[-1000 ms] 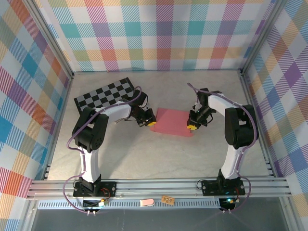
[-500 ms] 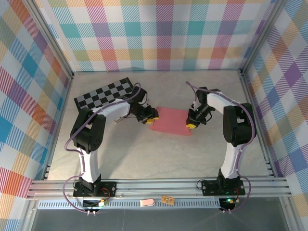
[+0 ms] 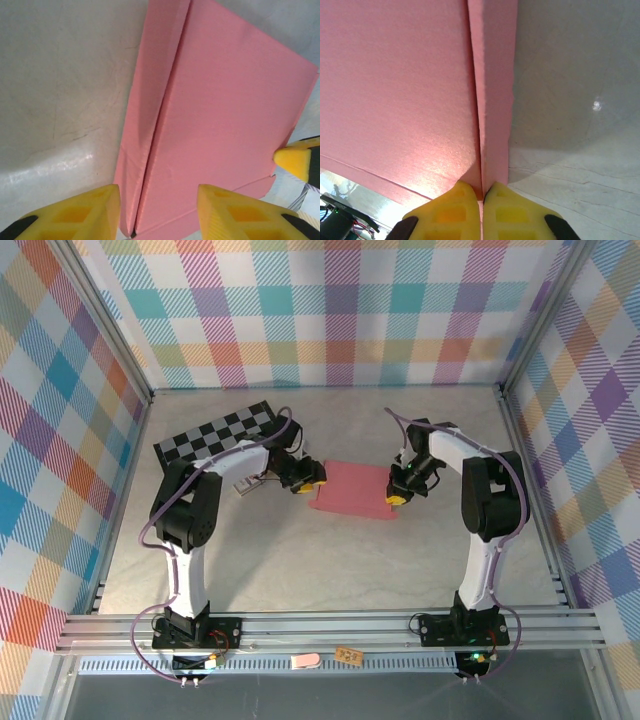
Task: Fold the paper box
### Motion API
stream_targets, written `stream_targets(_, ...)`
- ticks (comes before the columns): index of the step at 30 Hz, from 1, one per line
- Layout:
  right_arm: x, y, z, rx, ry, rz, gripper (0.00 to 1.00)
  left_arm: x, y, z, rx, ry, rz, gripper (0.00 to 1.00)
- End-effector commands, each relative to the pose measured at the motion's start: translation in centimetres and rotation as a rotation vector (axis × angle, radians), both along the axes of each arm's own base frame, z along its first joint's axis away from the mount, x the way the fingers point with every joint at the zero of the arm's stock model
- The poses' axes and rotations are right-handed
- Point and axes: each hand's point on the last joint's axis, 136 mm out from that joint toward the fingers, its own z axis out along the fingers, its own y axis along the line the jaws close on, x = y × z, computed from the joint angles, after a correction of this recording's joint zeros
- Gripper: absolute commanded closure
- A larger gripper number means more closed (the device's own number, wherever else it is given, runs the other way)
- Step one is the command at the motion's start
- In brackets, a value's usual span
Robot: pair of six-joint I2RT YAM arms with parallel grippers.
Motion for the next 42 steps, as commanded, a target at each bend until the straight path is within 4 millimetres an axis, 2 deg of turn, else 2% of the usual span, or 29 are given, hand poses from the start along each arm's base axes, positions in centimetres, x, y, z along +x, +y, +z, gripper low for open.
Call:
stream_targets(1,-0.1,-1.1,-2.7,-0.069,0.026,0.021,0.93,1.2,-1.0,-0.2,-0.087,-0.033,-0.012,0.56)
stream_targets(7,0.3,-1.0,-2.6,-0.050,0.030,0.015,0.93,0.7,-0.8,-2.0,-0.083,0.001,-0.004,0.64)
stream_targets(9,0.4,-1.1,-2.7,-0.041,0.032,0.005,0.94,0.1,-0.2,-3.0,-0.043,0.019,-0.005,0.65)
stream_targets(12,0.7,-1.0,-2.6,-0.022,0.031,-0.003,0.94,-0.4,0.7,-3.4,-0.006,0.004,0.001,0.65)
stream_targets(19,0.9,-0.5,-2.4,0.014,0.030,0.008,0.94,-1.1,-0.5,-4.1,-0.047,0.033,-0.032,0.66)
stream_targets(24,1.2,-0.1,-1.9,0.037,0.020,0.013,0.91,-2.1,-0.4,-4.6,0.022,0.059,-0.050,0.76)
stream_targets(26,1.4,0.1,-1.5,0.049,0.008,0.016,0.89,-2.5,0.0,-4.8,0.049,0.061,-0.046,0.83)
stream_targets(29,1.8,0.0,-1.0,0.055,-0.007,0.020,0.80,-2.9,0.7,-4.8,0.052,0.063,-0.025,0.96)
stream_targets(34,3.5,-0.6,1.6,0.172,-0.077,-0.055,0.50,-2.9,1.7,-4.8,0.001,0.077,0.009,1.00)
stream_targets(36,4.0,-0.7,2.5,0.209,-0.106,-0.070,0.41,-3.0,1.9,-4.9,-0.020,0.081,0.012,1.00)
stream_targets(40,4.7,-0.7,2.0,0.278,-0.111,-0.089,0.35,-3.3,2.0,-4.9,-0.052,0.091,0.004,1.00)
stream_targets(42,5.1,0.0,2.2,0.349,-0.132,-0.077,0.32,-2.9,2.0,-4.7,-0.072,0.064,0.009,1.00)
